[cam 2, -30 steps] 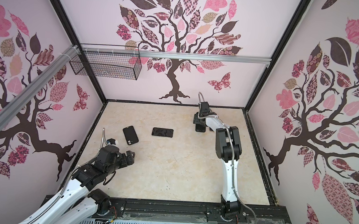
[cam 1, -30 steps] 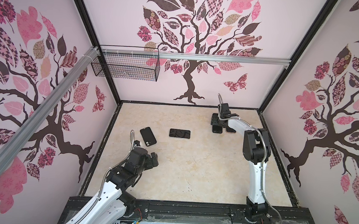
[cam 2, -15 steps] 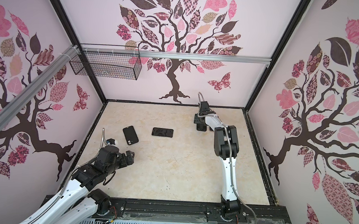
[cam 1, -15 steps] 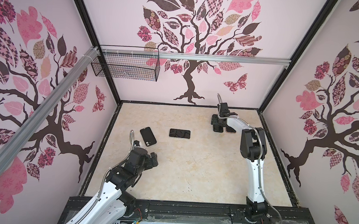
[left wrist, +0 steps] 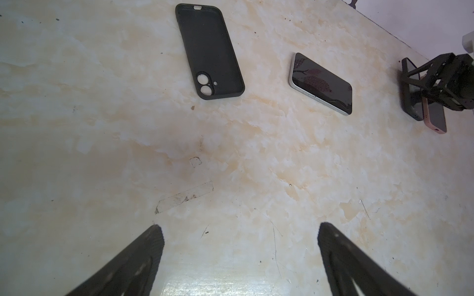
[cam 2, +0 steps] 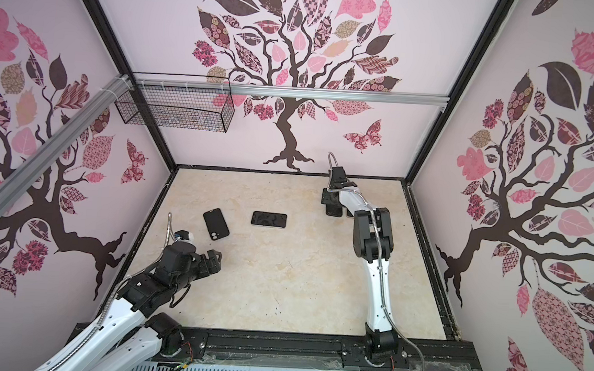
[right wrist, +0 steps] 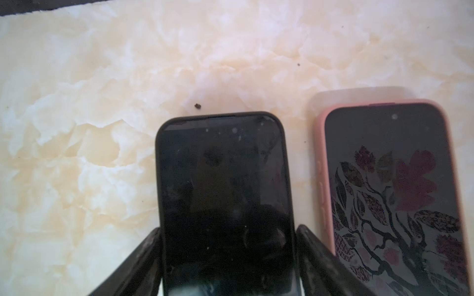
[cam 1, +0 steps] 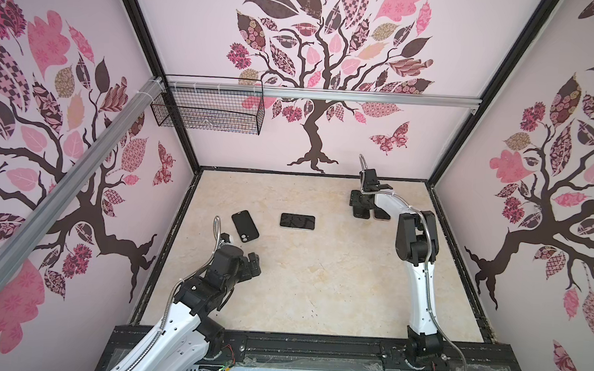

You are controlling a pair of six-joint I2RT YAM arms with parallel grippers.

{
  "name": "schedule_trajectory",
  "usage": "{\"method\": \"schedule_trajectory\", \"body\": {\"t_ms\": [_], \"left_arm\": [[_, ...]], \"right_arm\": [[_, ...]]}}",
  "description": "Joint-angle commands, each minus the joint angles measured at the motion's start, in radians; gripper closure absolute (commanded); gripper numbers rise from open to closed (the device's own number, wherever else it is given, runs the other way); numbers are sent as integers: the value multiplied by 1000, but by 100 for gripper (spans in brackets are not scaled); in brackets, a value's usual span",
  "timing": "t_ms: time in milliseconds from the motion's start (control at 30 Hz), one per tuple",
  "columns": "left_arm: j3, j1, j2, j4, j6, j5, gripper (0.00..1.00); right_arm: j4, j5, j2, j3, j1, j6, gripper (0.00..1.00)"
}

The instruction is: Put the phone into the phone case

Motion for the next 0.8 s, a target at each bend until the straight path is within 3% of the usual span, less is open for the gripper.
{"method": "schedule_trajectory", "body": {"t_ms": [0, 100, 367, 433, 633, 767], "left_arm": [[11, 4, -9, 0, -5, -17, 3], [16, 5, -9, -17, -13, -38, 3], [16, 5, -21, -26, -17, -53, 3], [19, 4, -17, -25, -17, -52, 3], [23, 4, 12, -12, -13, -58, 3], [36, 4, 57, 6, -8, -76, 3]], "right_arm": [[-27, 8, 41, 54, -9, 4, 37], [-35, 8, 43, 59, -9, 6, 22], [-30, 1, 26, 33, -9, -9, 8], [-15, 2, 7, 7, -9, -16, 1], [20, -66, -98, -94, -10, -63, 0], [92, -135, -243, -256, -10, -78, 0]]}}
